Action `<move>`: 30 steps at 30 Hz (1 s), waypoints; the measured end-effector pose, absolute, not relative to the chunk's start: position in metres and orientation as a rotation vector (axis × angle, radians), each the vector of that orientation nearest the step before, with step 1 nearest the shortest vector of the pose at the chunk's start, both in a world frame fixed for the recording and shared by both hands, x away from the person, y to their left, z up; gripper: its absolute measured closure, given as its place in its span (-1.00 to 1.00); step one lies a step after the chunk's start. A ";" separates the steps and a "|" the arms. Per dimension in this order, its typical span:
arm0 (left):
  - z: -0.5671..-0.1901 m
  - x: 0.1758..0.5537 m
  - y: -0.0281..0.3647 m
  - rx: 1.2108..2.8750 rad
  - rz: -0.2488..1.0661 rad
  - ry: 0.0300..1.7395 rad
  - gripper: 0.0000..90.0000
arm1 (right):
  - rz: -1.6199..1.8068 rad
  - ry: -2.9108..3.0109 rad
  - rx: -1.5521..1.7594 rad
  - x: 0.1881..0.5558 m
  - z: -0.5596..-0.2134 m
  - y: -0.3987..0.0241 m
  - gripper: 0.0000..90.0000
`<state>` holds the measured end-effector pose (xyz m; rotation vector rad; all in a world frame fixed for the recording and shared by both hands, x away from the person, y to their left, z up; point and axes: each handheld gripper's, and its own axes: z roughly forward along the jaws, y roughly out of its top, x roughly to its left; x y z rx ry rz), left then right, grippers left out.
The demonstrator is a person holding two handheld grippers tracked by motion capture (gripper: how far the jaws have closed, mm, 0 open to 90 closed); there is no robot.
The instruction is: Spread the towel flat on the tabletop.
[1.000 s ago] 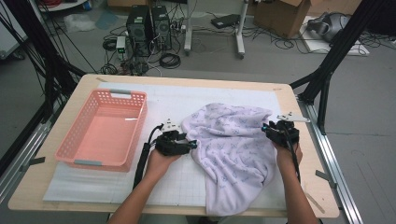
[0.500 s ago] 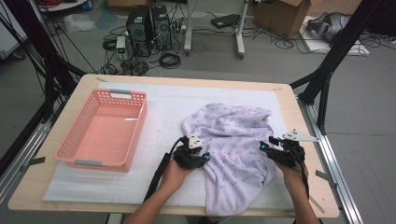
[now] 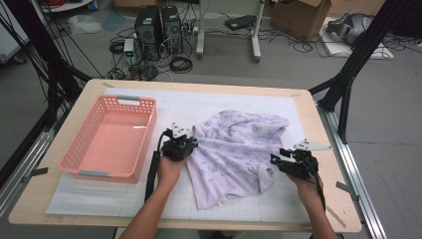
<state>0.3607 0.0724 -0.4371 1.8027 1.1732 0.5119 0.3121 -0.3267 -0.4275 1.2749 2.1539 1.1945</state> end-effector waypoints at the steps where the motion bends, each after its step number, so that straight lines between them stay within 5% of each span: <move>1: -0.437 0.362 0.076 1.804 0.513 1.179 0.84 | 1.199 2.171 1.281 0.314 -0.429 -0.324 0.06; 8: -0.439 0.365 0.079 1.804 0.500 1.167 0.81 | 1.067 2.241 1.313 0.330 -0.442 -0.293 -0.01; 10: -0.439 0.366 0.080 1.805 0.501 1.162 0.82 | 0.972 2.264 1.216 0.333 -0.445 -0.286 0.25; 12: -0.441 0.367 0.080 1.804 0.504 1.161 0.82 | 0.970 2.280 1.172 0.335 -0.442 -0.286 0.79; 14: -0.442 0.369 0.080 1.792 0.500 1.166 0.82 | 0.943 2.277 1.149 0.341 -0.441 -0.286 0.84; 25: -0.442 0.386 0.069 1.732 0.529 1.150 0.81 | 0.919 2.030 1.212 0.396 -0.432 -0.300 0.81; 26: -0.443 0.386 0.068 1.739 0.531 1.164 0.75 | 0.921 2.011 1.248 0.398 -0.431 -0.301 0.72; 28: -0.445 0.387 0.071 1.746 0.479 1.197 0.31 | 0.935 1.987 1.326 0.399 -0.430 -0.302 0.35; 30: -0.445 0.383 0.076 1.750 0.449 1.207 0.06 | 0.991 1.989 1.352 0.393 -0.426 -0.306 0.24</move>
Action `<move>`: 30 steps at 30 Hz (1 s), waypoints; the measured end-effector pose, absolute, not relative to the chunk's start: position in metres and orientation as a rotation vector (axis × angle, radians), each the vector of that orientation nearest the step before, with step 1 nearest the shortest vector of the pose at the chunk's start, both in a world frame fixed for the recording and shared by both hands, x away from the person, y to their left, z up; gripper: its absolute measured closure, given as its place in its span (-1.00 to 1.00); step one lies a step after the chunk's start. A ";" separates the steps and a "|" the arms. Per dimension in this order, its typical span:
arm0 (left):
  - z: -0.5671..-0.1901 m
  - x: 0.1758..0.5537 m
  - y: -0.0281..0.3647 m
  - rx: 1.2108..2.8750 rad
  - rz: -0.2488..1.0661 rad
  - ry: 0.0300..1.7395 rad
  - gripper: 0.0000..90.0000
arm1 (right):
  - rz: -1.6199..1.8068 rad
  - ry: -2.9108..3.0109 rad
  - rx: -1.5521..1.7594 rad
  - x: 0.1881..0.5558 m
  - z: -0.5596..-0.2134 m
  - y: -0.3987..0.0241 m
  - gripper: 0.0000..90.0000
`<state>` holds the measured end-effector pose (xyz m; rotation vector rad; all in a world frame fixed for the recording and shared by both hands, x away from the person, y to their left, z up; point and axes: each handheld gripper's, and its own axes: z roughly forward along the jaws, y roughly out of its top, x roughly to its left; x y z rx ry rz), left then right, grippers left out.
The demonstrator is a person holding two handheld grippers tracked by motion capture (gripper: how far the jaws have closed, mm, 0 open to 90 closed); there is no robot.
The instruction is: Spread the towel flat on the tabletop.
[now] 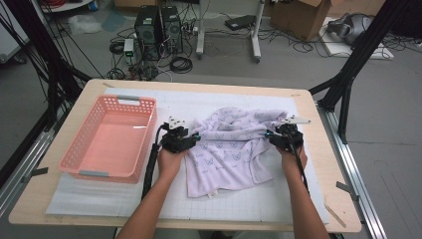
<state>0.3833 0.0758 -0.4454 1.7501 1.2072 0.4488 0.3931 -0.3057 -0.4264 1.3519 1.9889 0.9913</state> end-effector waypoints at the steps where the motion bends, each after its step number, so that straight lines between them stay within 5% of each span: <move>1: -0.445 0.380 0.078 1.758 0.456 1.195 0.01 | 1.007 1.988 1.340 0.388 -0.424 -0.307 0.21; 14: -0.444 0.323 0.091 1.851 0.387 1.060 -0.08 | 1.153 2.209 1.142 0.303 -0.424 -0.288 0.20; 30: -0.451 0.292 0.086 1.963 0.295 0.958 0.03 | 1.056 2.349 0.976 0.281 -0.436 -0.253 0.17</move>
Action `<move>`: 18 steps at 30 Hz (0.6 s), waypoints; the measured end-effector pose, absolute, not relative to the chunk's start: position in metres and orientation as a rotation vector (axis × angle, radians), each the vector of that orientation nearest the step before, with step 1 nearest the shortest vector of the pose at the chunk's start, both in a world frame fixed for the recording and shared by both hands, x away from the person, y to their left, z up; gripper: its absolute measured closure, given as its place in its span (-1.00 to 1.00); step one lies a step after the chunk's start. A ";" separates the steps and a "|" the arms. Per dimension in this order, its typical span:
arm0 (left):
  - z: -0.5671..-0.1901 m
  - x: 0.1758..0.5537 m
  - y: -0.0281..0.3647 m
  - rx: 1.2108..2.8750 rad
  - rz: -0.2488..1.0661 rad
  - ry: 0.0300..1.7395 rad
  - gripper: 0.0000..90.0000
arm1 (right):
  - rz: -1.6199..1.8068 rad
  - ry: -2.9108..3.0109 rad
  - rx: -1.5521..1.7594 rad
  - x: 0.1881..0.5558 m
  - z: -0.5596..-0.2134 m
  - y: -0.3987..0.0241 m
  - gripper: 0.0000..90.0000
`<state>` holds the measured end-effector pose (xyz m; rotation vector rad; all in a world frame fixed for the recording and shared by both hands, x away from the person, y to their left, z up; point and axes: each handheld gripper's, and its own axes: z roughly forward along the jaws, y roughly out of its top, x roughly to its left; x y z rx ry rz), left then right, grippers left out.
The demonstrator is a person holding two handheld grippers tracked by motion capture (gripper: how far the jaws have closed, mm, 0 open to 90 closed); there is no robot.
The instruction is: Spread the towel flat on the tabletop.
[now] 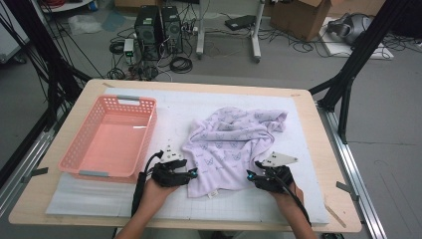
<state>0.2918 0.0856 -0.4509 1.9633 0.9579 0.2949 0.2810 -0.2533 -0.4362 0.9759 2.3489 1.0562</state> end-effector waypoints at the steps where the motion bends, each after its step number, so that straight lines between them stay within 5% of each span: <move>1: -0.451 0.291 0.084 1.981 0.305 0.946 0.05 | 1.050 2.356 0.964 0.282 -0.438 -0.251 0.17; 3: -0.451 0.289 0.079 2.008 0.346 0.927 0.13 | 1.002 2.377 0.957 0.285 -0.443 -0.248 0.19; 7: -0.451 0.283 0.072 2.070 0.434 0.875 0.65 | 0.982 2.361 0.998 0.289 -0.444 -0.252 0.33; 10: -0.451 0.283 0.072 2.064 0.440 0.885 0.93 | 0.957 2.340 1.020 0.290 -0.443 -0.258 0.63; 18: -0.450 0.285 0.075 2.048 0.418 0.906 0.95 | 0.920 2.234 1.172 0.292 -0.438 -0.288 0.62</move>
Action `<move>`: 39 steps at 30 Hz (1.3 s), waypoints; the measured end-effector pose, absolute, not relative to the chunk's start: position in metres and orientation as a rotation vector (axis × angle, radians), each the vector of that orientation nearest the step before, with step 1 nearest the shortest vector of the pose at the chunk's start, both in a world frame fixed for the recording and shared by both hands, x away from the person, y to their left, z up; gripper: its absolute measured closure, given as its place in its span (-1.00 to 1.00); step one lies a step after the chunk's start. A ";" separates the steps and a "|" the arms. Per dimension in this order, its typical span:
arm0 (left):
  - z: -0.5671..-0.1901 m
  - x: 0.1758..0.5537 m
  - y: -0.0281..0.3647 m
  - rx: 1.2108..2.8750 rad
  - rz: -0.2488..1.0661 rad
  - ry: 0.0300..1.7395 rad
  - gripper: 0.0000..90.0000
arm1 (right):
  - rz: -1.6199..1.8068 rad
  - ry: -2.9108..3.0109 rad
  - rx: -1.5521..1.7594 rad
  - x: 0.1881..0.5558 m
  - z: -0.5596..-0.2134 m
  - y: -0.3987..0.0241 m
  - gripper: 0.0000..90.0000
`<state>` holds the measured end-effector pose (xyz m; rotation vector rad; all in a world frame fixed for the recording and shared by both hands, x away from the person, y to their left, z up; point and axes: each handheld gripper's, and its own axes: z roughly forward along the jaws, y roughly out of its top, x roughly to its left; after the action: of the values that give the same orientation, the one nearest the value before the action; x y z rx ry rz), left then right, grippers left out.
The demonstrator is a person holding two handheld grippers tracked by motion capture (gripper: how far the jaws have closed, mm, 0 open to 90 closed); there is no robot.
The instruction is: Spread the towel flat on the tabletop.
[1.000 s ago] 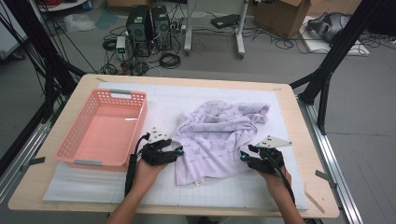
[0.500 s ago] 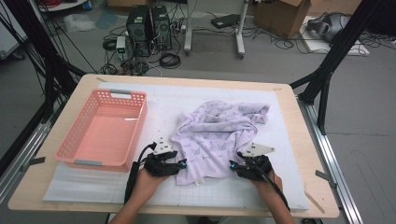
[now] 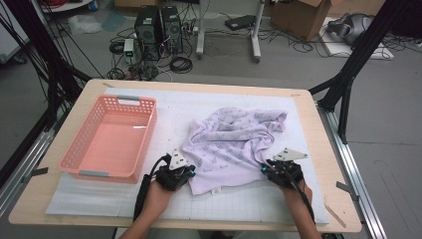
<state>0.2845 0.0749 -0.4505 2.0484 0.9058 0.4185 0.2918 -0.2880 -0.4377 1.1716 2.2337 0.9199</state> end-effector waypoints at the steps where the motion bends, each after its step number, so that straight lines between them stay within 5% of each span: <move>1: -0.451 0.284 0.075 2.046 0.416 0.911 0.95 | 0.889 2.217 1.193 0.291 -0.437 -0.294 0.67; 4: -0.451 0.285 0.075 2.045 0.413 0.909 0.95 | 0.825 2.161 1.255 0.292 -0.437 -0.315 0.73; 10: -0.450 0.285 0.077 2.031 0.410 0.918 0.92 | 0.815 1.999 1.399 0.289 -0.432 -0.350 0.49; 15: -0.449 0.289 0.085 1.954 0.322 0.988 0.35 | 0.900 1.977 1.387 0.282 -0.427 -0.361 0.43; 23: -0.451 0.284 0.080 1.978 0.244 0.984 -0.06 | 0.881 2.119 1.344 0.287 -0.439 -0.351 0.32; 27: -0.452 0.276 0.072 2.005 0.276 0.944 -0.03 | 0.911 2.115 1.423 0.288 -0.443 -0.359 0.39; 30: -0.451 0.267 0.069 2.041 0.365 0.923 0.55 | 0.922 2.143 1.424 0.284 -0.442 -0.361 0.78; 32: -0.451 0.260 0.069 2.041 0.373 0.915 0.90 | 0.922 2.152 1.430 0.279 -0.441 -0.360 0.83; 39: -0.452 0.239 0.094 1.934 0.311 1.022 0.91 | 1.027 2.185 1.463 0.250 -0.440 -0.364 0.82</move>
<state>0.2394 0.0941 -0.4515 1.9340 1.0220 0.3109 0.2502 -0.3636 -0.4405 1.4626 2.1851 1.0267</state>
